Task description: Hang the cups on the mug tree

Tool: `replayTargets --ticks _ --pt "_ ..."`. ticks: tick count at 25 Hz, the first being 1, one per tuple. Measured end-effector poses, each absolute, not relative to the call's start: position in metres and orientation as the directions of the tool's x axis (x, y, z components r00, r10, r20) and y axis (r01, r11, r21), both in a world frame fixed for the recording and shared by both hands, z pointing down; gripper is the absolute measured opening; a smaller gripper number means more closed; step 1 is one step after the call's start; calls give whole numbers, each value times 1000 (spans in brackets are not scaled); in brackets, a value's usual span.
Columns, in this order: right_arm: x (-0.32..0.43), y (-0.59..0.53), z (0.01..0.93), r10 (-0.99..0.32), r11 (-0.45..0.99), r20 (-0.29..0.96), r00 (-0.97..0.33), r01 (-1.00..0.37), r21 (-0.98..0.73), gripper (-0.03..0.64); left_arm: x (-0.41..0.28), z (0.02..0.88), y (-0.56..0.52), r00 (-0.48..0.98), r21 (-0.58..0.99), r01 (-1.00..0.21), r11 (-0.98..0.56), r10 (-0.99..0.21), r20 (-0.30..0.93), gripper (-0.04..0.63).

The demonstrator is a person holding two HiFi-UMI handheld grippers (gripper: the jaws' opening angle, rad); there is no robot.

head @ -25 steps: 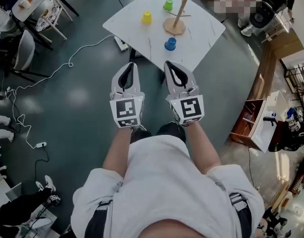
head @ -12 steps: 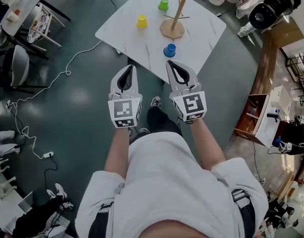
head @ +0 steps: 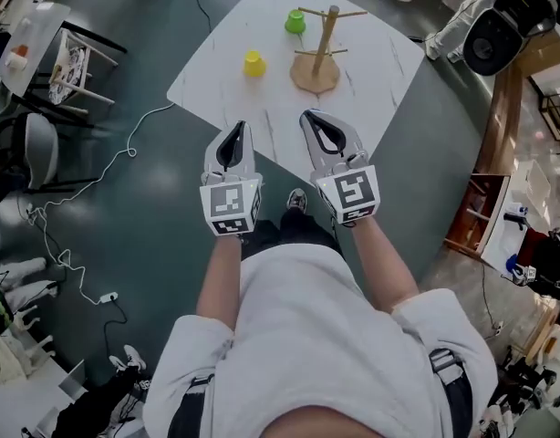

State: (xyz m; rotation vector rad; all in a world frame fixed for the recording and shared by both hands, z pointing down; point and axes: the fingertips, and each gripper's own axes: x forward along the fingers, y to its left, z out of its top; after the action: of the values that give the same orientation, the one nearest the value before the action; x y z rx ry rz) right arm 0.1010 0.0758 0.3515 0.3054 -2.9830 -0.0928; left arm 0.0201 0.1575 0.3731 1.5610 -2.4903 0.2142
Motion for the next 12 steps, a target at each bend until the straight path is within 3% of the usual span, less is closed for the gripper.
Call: replayTargets --ticks 12 --pt "77 25 389 -314 947 232 -921 -322 2 0 -26 396 96 -314 -33 -946 321 -892 325 3"
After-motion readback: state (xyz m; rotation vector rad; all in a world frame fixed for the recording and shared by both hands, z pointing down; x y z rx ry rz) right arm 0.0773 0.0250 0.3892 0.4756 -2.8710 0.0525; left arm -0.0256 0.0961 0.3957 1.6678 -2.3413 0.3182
